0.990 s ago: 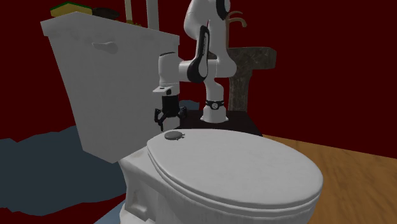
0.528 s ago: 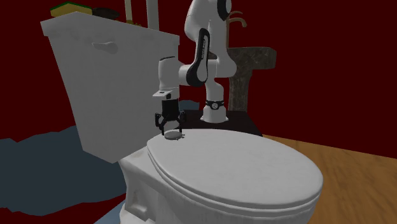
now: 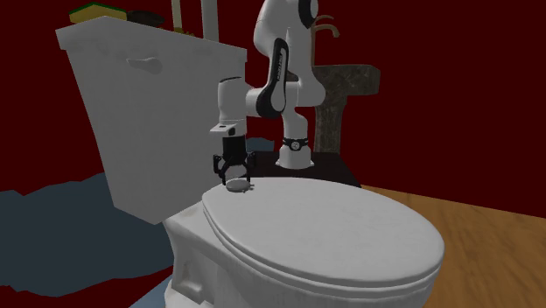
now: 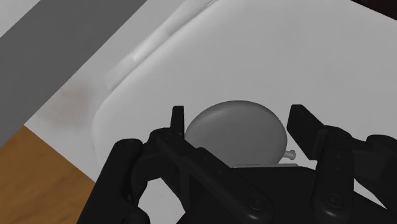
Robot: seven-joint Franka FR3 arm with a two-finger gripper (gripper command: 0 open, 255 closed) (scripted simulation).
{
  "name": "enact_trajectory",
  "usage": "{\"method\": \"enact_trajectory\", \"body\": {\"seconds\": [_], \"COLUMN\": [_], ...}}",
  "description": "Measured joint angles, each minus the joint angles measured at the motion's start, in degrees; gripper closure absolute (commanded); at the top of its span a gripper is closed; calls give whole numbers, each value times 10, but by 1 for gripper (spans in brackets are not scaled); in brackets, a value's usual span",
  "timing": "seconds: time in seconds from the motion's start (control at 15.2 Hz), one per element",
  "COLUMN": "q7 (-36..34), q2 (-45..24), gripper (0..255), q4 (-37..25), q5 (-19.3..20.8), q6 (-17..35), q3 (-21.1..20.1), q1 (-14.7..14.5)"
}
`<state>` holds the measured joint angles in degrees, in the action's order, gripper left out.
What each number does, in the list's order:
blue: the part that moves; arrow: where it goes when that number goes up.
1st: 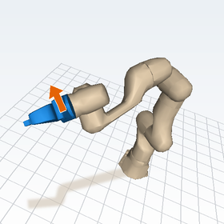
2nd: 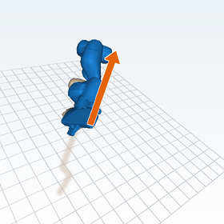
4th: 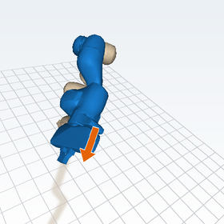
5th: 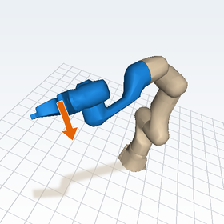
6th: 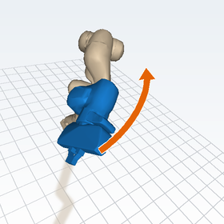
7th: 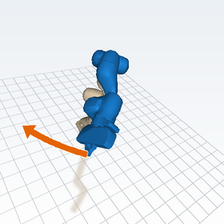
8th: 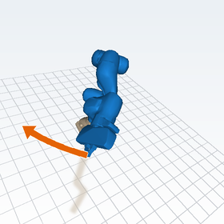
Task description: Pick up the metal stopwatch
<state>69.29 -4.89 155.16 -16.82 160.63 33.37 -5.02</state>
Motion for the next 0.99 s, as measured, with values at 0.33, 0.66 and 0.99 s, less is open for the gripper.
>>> {"method": "enact_trajectory", "body": {"seconds": [0.33, 0.66, 0.99], "q7": [-72, -135, -168], "q2": [54, 111, 155], "gripper": [255, 255, 255], "q4": [5, 4, -3], "q5": [100, 182, 226], "q6": [-36, -82, -127], "q3": [25, 22, 11], "q1": [-4, 11, 28]}}
